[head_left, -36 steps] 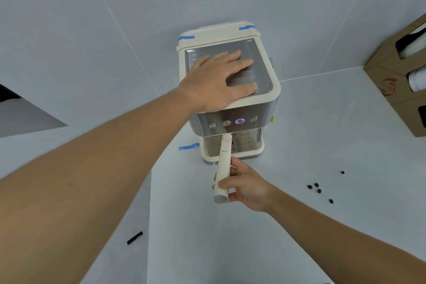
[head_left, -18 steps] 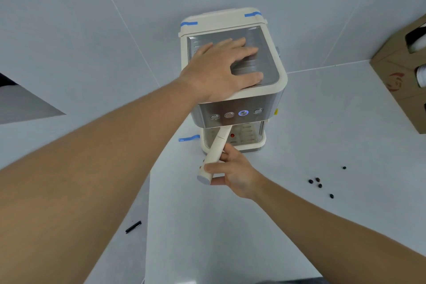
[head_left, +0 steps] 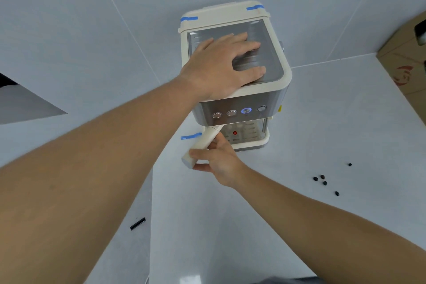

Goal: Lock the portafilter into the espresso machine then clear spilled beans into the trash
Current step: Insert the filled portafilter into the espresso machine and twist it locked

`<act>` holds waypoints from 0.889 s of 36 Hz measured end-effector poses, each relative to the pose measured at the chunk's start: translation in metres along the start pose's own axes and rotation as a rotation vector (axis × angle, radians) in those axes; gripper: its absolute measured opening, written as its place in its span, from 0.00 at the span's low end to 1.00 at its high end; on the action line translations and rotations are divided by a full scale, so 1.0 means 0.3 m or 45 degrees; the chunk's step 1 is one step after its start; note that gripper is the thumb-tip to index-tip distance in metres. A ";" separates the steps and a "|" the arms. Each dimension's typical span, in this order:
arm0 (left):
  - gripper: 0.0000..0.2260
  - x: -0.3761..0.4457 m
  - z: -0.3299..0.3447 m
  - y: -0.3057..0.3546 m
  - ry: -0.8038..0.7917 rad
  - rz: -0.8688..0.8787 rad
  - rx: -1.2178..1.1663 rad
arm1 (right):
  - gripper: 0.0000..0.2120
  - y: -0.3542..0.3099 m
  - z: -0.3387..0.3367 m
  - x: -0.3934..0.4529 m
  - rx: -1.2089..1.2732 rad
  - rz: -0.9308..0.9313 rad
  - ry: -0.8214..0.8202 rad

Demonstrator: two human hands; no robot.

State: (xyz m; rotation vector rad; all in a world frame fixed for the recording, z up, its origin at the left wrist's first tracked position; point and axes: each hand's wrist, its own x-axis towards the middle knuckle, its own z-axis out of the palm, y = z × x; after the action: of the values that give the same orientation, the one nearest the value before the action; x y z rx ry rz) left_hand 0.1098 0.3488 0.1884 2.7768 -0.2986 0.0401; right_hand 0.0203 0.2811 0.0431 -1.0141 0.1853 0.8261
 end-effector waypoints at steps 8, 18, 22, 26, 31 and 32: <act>0.28 -0.002 -0.002 0.004 0.012 0.004 -0.008 | 0.29 0.009 0.095 0.036 0.167 -0.037 0.099; 0.28 -0.001 0.001 0.003 0.014 0.005 -0.012 | 0.27 0.014 0.092 0.056 0.093 -0.022 0.187; 0.28 -0.002 -0.003 -0.001 0.019 -0.003 -0.016 | 0.26 0.010 0.106 0.064 0.109 -0.023 0.215; 0.27 -0.004 -0.002 0.003 0.024 0.002 -0.015 | 0.26 0.012 0.099 0.055 0.084 -0.033 0.206; 0.27 -0.005 -0.003 0.006 0.028 0.001 -0.019 | 0.27 0.007 0.060 0.031 0.077 -0.025 0.111; 0.27 -0.006 -0.004 0.006 0.029 0.001 -0.020 | 0.28 0.002 0.056 0.028 0.080 -0.020 0.089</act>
State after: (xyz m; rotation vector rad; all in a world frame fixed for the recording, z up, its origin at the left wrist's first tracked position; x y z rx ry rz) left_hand 0.1076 0.3480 0.1901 2.7583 -0.2927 0.0695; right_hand 0.0219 0.2993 0.0475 -0.9847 0.2611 0.7669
